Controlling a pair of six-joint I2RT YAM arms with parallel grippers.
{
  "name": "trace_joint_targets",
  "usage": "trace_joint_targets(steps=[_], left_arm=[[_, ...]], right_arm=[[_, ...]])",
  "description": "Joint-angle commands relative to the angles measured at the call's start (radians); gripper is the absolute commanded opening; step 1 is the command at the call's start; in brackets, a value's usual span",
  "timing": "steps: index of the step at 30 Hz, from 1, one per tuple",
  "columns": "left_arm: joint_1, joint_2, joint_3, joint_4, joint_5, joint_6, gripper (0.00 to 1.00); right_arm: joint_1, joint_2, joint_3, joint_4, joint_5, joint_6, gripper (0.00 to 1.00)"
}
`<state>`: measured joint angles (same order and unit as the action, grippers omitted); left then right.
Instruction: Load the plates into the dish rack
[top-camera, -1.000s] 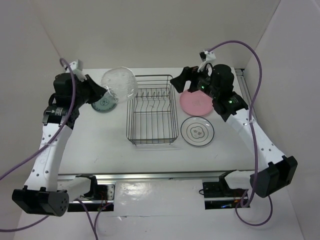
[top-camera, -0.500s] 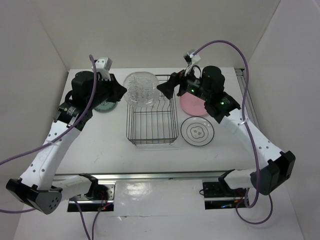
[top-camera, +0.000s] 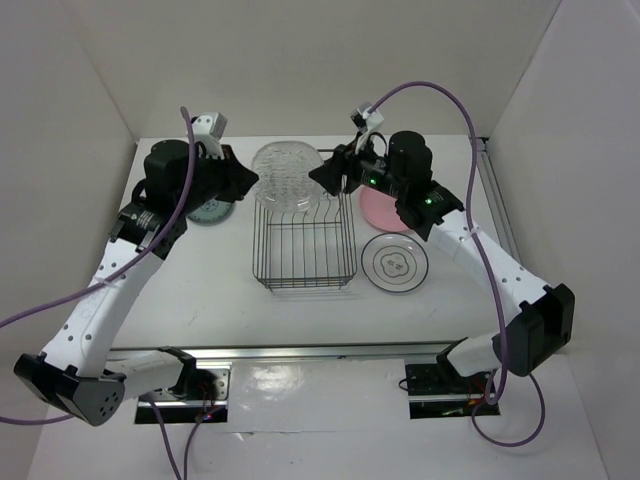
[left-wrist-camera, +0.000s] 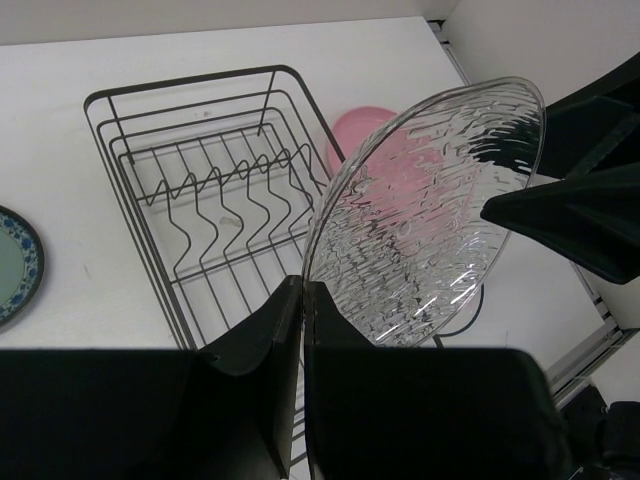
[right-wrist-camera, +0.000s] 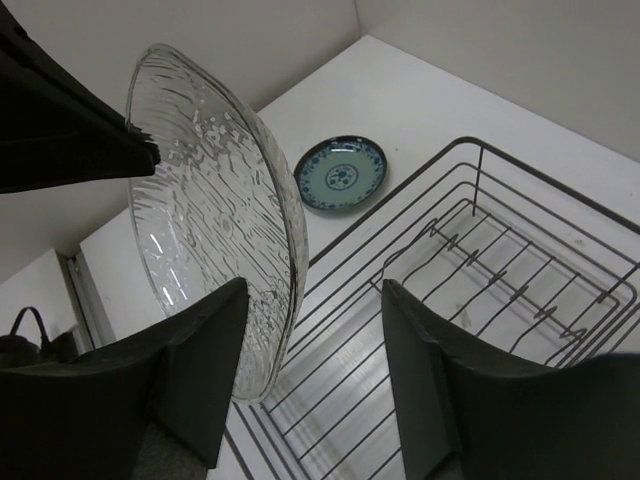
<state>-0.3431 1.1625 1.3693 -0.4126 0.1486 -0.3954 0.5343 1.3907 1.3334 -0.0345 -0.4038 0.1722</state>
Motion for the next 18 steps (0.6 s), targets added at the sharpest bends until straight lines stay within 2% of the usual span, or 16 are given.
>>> trace_joint_targets(steps=[1, 2, 7, 8, 10, 12, 13, 14, 16, 17, 18], left_arm=[[-0.004, 0.011, 0.01, 0.078, 0.031, -0.007, 0.0], [-0.004, 0.011, -0.001, 0.078, 0.031, -0.016, 0.0], [-0.004, 0.02, -0.01, 0.098, 0.04, -0.026, 0.0], [-0.004, 0.02, -0.01, 0.098, 0.029, -0.026, 0.0], [-0.004, 0.031, -0.01, 0.098, 0.029, -0.026, 0.0], [-0.004, 0.031, -0.01, 0.098, 0.006, -0.036, 0.0], [-0.004, 0.031, -0.01, 0.098, -0.004, -0.046, 0.04], [-0.004, 0.031, -0.01, 0.098, -0.024, -0.046, 0.2], [-0.004, 0.031, -0.019, 0.098, -0.052, -0.056, 0.42], [0.009, 0.031, -0.019, 0.098, -0.093, -0.081, 0.99], [0.009, 0.031, -0.019, 0.089, -0.119, -0.092, 1.0]], right_arm=[[0.01, -0.002, -0.01, 0.094, -0.021, -0.004, 0.57], [0.01, -0.002, -0.01, 0.103, -0.039, -0.003, 0.55], [0.01, 0.007, -0.01, 0.113, -0.061, 0.007, 0.14], [0.01, 0.007, -0.019, 0.113, -0.052, 0.007, 0.13], [0.02, 0.007, -0.019, 0.113, -0.041, 0.016, 0.0], [0.02, 0.007, -0.019, 0.113, -0.006, 0.026, 0.0], [0.03, 0.016, -0.019, 0.113, 0.006, 0.038, 0.0], [0.03, 0.016, -0.019, 0.113, 0.04, 0.05, 0.0], [0.043, 0.016, -0.019, 0.113, 0.088, 0.05, 0.0], [0.053, 0.027, -0.01, 0.099, 0.155, 0.061, 0.0], [0.053, 0.027, -0.01, 0.087, 0.193, 0.061, 0.0]])
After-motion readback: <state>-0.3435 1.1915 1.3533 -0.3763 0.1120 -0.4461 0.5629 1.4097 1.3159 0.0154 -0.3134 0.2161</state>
